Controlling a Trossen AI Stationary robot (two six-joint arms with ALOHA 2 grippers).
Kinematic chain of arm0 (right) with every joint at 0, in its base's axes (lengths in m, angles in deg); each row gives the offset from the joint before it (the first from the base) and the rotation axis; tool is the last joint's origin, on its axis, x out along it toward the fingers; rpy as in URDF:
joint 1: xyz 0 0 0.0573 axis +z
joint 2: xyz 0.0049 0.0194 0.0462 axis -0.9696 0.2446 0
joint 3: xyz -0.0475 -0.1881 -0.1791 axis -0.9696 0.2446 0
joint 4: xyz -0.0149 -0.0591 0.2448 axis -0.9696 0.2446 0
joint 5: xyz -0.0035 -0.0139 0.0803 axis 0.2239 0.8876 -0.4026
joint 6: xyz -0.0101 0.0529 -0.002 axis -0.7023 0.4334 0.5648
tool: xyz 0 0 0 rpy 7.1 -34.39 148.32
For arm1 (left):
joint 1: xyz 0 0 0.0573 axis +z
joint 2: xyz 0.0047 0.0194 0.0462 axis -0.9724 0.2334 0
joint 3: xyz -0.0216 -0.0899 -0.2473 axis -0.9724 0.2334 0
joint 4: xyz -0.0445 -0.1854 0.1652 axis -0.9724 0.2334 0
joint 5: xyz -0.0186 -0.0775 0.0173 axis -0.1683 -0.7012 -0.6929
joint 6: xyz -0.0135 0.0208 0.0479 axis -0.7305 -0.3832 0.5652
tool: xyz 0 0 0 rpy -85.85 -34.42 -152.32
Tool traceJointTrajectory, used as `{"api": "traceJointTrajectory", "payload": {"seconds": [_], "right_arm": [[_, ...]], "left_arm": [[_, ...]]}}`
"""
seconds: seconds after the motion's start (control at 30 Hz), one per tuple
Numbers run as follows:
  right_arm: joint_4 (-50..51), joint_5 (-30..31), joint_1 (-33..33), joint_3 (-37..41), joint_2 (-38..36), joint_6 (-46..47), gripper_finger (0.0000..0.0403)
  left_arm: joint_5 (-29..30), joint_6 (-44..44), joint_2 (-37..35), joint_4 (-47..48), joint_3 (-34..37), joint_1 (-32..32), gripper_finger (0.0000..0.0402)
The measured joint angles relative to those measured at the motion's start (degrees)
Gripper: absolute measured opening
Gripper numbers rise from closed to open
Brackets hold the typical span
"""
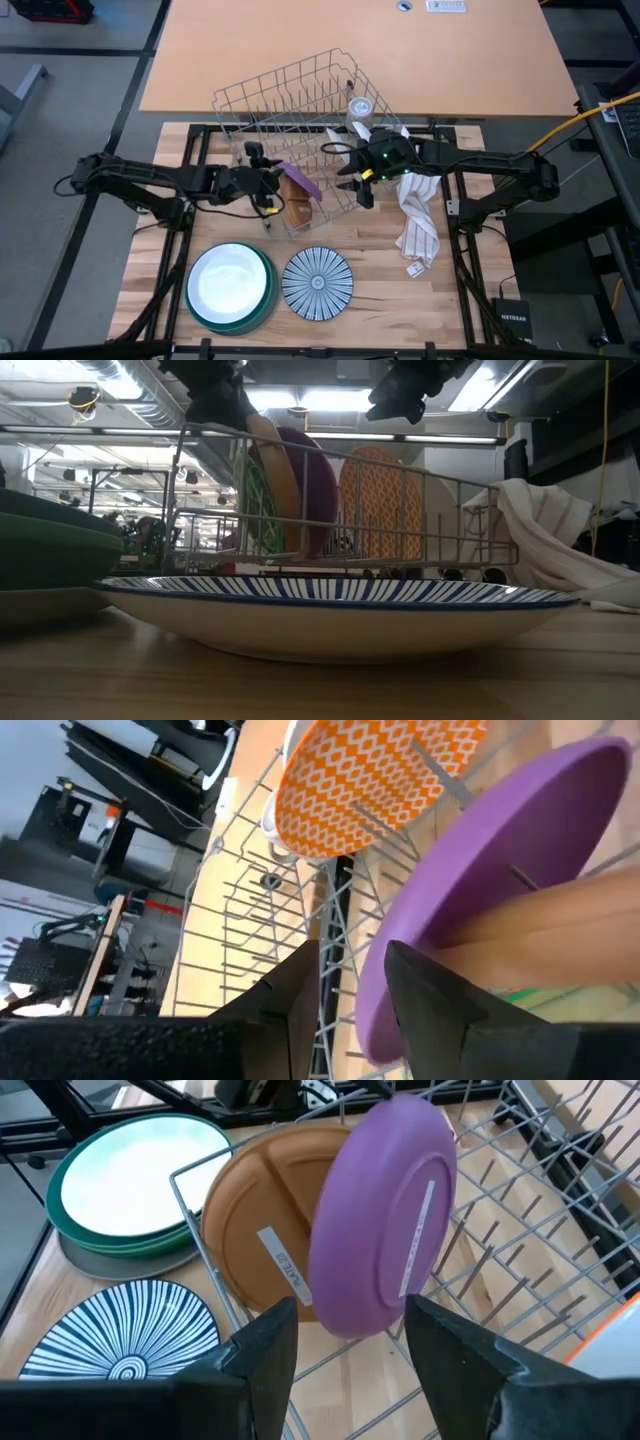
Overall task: Sort dishes
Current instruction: Put the violet plate into the dish rack
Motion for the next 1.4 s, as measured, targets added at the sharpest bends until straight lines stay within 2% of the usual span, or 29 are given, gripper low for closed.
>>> {"api": "traceJointTrajectory", "payload": {"seconds": [0.3,0.47,0.7,0.9,1.03,1.17,1.3,1.4], "right_arm": [[0.3,0.0,0.0,0.0,0.0,0.0,0.0191],[0.3,0.0,0.0,0.0,0.0,0.0,0.0191],[0.4,0.0,0.0,0.0,0.0,-0.3,0.0191],[0.6,0.0,0.0,0.0,0.0,-0.3,0.0191],[0.8,0.0,0.0,0.0,0.0,-0.3,0.0191],[0.7,0.0,0.0,0.0,0.0,-0.3,0.0191],[0.7,0.0,0.0,0.0,0.0,-0.3,0.0191],[0.7,0.0,0.0,0.0,0.0,-0.3,0.0191]], "left_arm": [[0.0,-0.1,-0.1,0.8,0.0,0.5,0.0111],[0.6,1.7,-0.9,-3.6,0.0,-0.5,0.0111],[0.9,3.0,-2.1,-3.8,0.0,-3.6,0.0111],[1.0,0.9,-1.9,3.0,0.0,-4.8,0.0111],[1.0,-1.2,-1.9,4.2,0.0,-3.5,0.0111],[0.5,0.4,-1.9,4.4,0.0,-1.3,0.0111],[-4.9,1.4,-1.9,4.8,0.0,1.0,0.0111],[-5.9,1.6,-1.9,4.7,0.0,2.4,0.0111]]}}
